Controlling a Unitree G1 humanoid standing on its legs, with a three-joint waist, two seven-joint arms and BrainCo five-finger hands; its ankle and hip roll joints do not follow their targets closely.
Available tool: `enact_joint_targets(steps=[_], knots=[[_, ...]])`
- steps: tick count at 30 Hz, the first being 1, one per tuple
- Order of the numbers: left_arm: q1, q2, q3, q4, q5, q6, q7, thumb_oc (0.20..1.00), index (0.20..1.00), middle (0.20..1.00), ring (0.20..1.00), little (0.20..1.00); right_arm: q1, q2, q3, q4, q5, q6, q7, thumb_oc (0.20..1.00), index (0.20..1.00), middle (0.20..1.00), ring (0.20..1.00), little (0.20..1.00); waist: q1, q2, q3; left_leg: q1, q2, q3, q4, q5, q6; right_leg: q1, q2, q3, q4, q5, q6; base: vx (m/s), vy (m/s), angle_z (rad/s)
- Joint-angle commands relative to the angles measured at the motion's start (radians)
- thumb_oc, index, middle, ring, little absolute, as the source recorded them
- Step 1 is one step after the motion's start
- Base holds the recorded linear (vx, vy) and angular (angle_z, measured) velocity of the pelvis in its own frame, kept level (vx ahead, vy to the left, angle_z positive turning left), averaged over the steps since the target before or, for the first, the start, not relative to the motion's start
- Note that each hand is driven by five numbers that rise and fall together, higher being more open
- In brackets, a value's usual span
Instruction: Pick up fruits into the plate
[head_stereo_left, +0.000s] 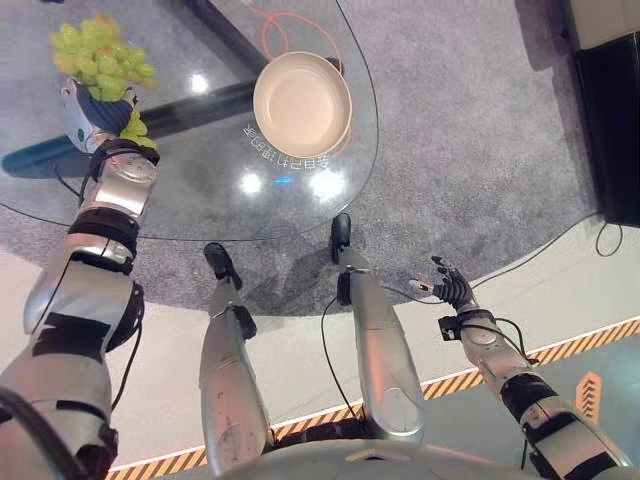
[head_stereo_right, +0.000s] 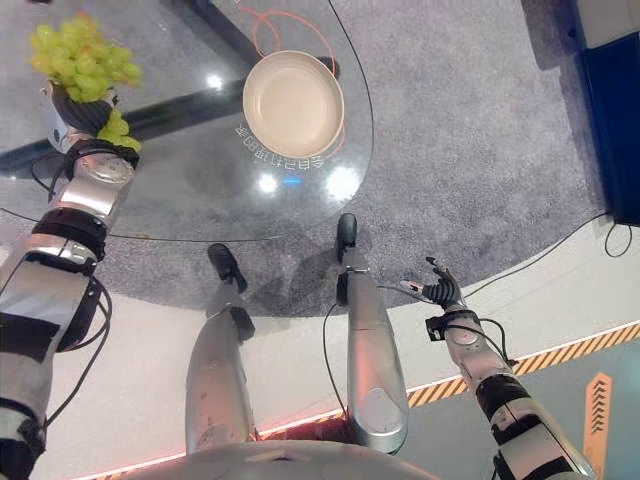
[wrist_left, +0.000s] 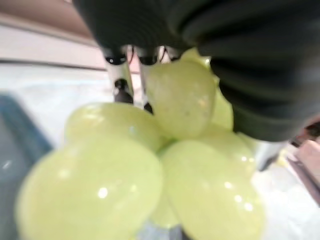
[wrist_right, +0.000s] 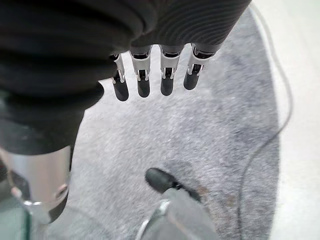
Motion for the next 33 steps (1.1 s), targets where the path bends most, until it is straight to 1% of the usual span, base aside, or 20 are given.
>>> enact_joint_targets(steps=[1,4,5,8,9,12,13,14,17,20,21,24,25,26,27,28,29,30,31,33], knots=[[0.003,0.089,0.091,-0.033,0.109,-0.029,0.050,0.200,0.200,0.200,0.200,0.200,0.083,-0.042,-0.043,-0.049,-0.022,-0.019,0.003,1.000,1.000,1.000,1.000,1.000,-0.001,0.023,-0.005,-0.005,-0.037,0.050,0.118,-0.142,0.005,0.104,0.038,-0.083,-0.023,-0.093,-0.005,0.01,0.066,0.04],[0.049,0.105,0.106,-0.070,0.150,-0.025,0.051,0.200,0.200,0.200,0.200,0.200,0.085,-0.038,-0.053,-0.053,-0.039,-0.016,0.009,1.000,1.000,1.000,1.000,1.000,0.010,0.029,-0.005,0.054,-0.039,0.056,0.107,-0.145,0.011,0.161,0.033,-0.094,-0.023,-0.103,-0.001,0.03,0.045,0.07],[0.091,0.125,0.118,-0.107,0.187,-0.031,0.044,0.200,0.200,0.200,0.200,0.200,0.089,-0.039,-0.061,-0.059,-0.065,-0.017,0.011,1.000,1.000,1.000,1.000,1.000,0.021,0.037,-0.005,0.115,-0.042,0.058,0.094,-0.148,0.014,0.225,0.032,-0.103,-0.033,-0.110,0.000,0.04,0.071,0.07],[0.136,0.156,0.122,-0.165,0.247,-0.043,0.038,0.200,0.200,0.200,0.200,0.200,0.091,-0.049,-0.077,-0.077,-0.102,-0.037,0.007,1.000,1.000,1.000,1.000,1.000,0.030,0.048,-0.006,0.198,-0.049,0.049,0.067,-0.151,0.017,0.312,0.029,-0.104,-0.056,-0.113,0.001,0.02,0.054,0.02],[0.141,0.159,0.121,-0.170,0.249,-0.044,0.037,0.200,0.200,0.200,0.200,0.200,0.091,-0.050,-0.078,-0.080,-0.106,-0.036,0.008,1.000,1.000,1.000,1.000,1.000,0.031,0.049,-0.009,0.206,-0.050,0.048,0.064,-0.150,0.017,0.320,0.028,-0.104,-0.059,-0.112,0.001,0.02,0.044,0.02],[0.190,0.191,0.115,-0.231,0.328,-0.060,0.021,0.200,0.200,0.200,0.200,0.200,0.101,-0.063,-0.095,-0.110,-0.132,-0.037,0.017,1.000,1.000,1.000,1.000,1.000,0.036,0.061,-0.048,0.262,-0.055,0.050,0.033,-0.147,0.017,0.383,0.021,-0.107,-0.097,-0.105,0.005,0.05,0.070,0.02],[0.217,0.210,0.107,-0.269,0.376,-0.072,0.017,0.200,0.200,0.200,0.200,0.200,0.107,-0.072,-0.106,-0.140,-0.146,-0.038,0.032,1.000,1.000,1.000,1.000,1.000,0.038,0.067,-0.069,0.290,-0.059,0.050,0.016,-0.146,0.017,0.413,0.018,-0.106,-0.117,-0.101,0.007,0.04,0.051,0.03],[0.221,0.213,0.106,-0.274,0.383,-0.073,0.016,0.200,0.200,0.200,0.200,0.200,0.108,-0.073,-0.107,-0.145,-0.147,-0.037,0.034,1.000,1.000,1.000,1.000,1.000,0.038,0.067,-0.071,0.295,-0.059,0.050,0.014,-0.146,0.017,0.418,0.018,-0.106,-0.120,-0.100,0.008,0.04,0.067,0.01],[0.280,0.266,0.088,-0.368,0.432,-0.095,-0.014,0.200,0.200,0.200,0.200,0.200,0.117,-0.103,-0.123,-0.223,-0.148,-0.039,0.111,1.000,1.000,1.000,1.000,1.000,0.042,0.076,-0.117,0.347,-0.061,0.051,-0.023,-0.136,0.014,0.476,0.011,-0.107,-0.163,-0.086,0.014,0.04,0.050,0.01],[0.353,0.319,0.084,-0.462,0.485,-0.150,-0.056,0.200,0.200,0.200,0.200,0.200,0.119,-0.142,-0.135,-0.310,-0.110,-0.026,0.259,1.000,1.000,1.000,1.000,1.000,0.053,0.076,-0.167,0.415,-0.058,0.053,-0.065,-0.129,0.008,0.547,0.000,-0.116,-0.211,-0.067,0.030,0.08,0.017,-0.01],[0.361,0.324,0.084,-0.475,0.489,-0.158,-0.069,0.200,0.200,0.200,0.200,0.200,0.118,-0.147,-0.135,-0.323,-0.104,-0.020,0.279,1.000,1.000,1.000,1.000,1.000,0.055,0.075,-0.178,0.419,-0.056,0.055,-0.070,-0.124,0.008,0.552,-0.002,-0.119,-0.217,-0.061,0.031,0.05,-0.002,-0.01],[0.399,0.350,0.078,-0.529,0.528,-0.221,-0.122,0.200,0.200,0.200,0.200,0.200,0.098,-0.182,-0.129,-0.381,-0.099,-0.017,0.409,1.000,1.000,1.000,1.000,1.000,0.069,0.073,-0.217,0.460,-0.048,0.062,-0.091,-0.120,0.003,0.594,-0.011,-0.130,-0.236,-0.053,0.043,0.07,-0.008,-0.02],[0.399,0.350,0.078,-0.529,0.528,-0.221,-0.122,0.200,0.200,0.200,0.200,0.200,0.098,-0.182,-0.129,-0.381,-0.099,-0.017,0.409,1.000,1.000,1.000,1.000,1.000,0.069,0.073,-0.217,0.460,-0.048,0.062,-0.091,-0.120,0.003,0.594,-0.011,-0.130,-0.236,-0.053,0.043,0.02,-0.006,-0.05],[0.401,0.357,0.074,-0.542,0.525,-0.223,-0.134,0.200,0.200,0.200,0.200,0.200,0.090,-0.190,-0.126,-0.393,-0.099,-0.006,0.425,1.000,1.000,1.000,1.000,1.000,0.072,0.073,-0.225,0.461,-0.046,0.064,-0.095,-0.116,0.003,0.596,-0.012,-0.132,-0.240,-0.048,0.043,0.08,-0.011,-0.04],[0.400,0.386,0.030,-0.583,0.549,-0.278,-0.185,0.200,0.200,0.200,0.200,0.200,0.023,-0.258,-0.087,-0.462,-0.120,0.038,0.517,1.000,1.000,1.000,1.000,1.000,0.088,0.072,-0.259,0.495,-0.038,0.071,-0.109,-0.115,-0.002,0.633,-0.016,-0.146,-0.253,-0.047,0.048,0.10,-0.013,-0.04],[0.391,0.401,0.010,-0.611,0.547,-0.278,-0.209,0.200,0.200,0.200,0.200,0.200,-0.017,-0.281,-0.075,-0.483,-0.105,0.066,0.548,1.000,1.000,1.000,1.000,1.000,0.094,0.071,-0.273,0.501,-0.034,0.074,-0.112,-0.112,-0.002,0.640,-0.018,-0.152,-0.259,-0.042,0.049,0.12,-0.009,0.03],[0.384,0.412,-0.013,-0.637,0.547,-0.288,-0.237,0.200,0.200,0.200,0.200,0.200,-0.092,-0.307,-0.052,-0.509,-0.092,0.126,0.606,1.000,1.000,1.000,1.000,1.000,0.101,0.070,-0.289,0.518,-0.032,0.076,-0.117,-0.112,-0.003,0.656,-0.020,-0.155,-0.265,-0.039,0.050,0.07,0.002,0.03],[0.374,0.420,-0.033,-0.659,0.545,-0.296,-0.256,0.200,0.200,0.200,0.200,0.200,-0.145,-0.320,-0.032,-0.521,-0.100,0.160,0.645,1.000,1.000,1.000,1.000,1.000,0.106,0.069,-0.299,0.530,-0.030,0.077,-0.120,-0.113,-0.004,0.667,-0.022,-0.158,-0.271,-0.037,0.052,0.06,0.005,0.03],[0.368,0.425,-0.042,-0.676,0.546,-0.298,-0.271,0.200,0.200,0.200,0.200,0.200,-0.178,-0.328,-0.018,-0.529,-0.107,0.178,0.672,1.000,1.000,1.000,1.000,1.000,0.110,0.069,-0.305,0.538,-0.029,0.076,-0.124,-0.114,-0.004,0.675,-0.023,-0.159,-0.276,-0.035,0.053,0.04,0.006,-0.01],[0.342,0.444,-0.070,-0.729,0.529,-0.301,-0.331,0.200,0.200,0.200,0.200,0.200,-0.289,-0.337,0.032,-0.546,-0.079,0.257,0.728,1.000,1.000,1.000,1.000,1.000,0.123,0.069,-0.323,0.560,-0.030,0.073,-0.134,-0.115,-0.003,0.699,-0.028,-0.168,-0.292,-0.029,0.054,0.04,0.007,0.01]])
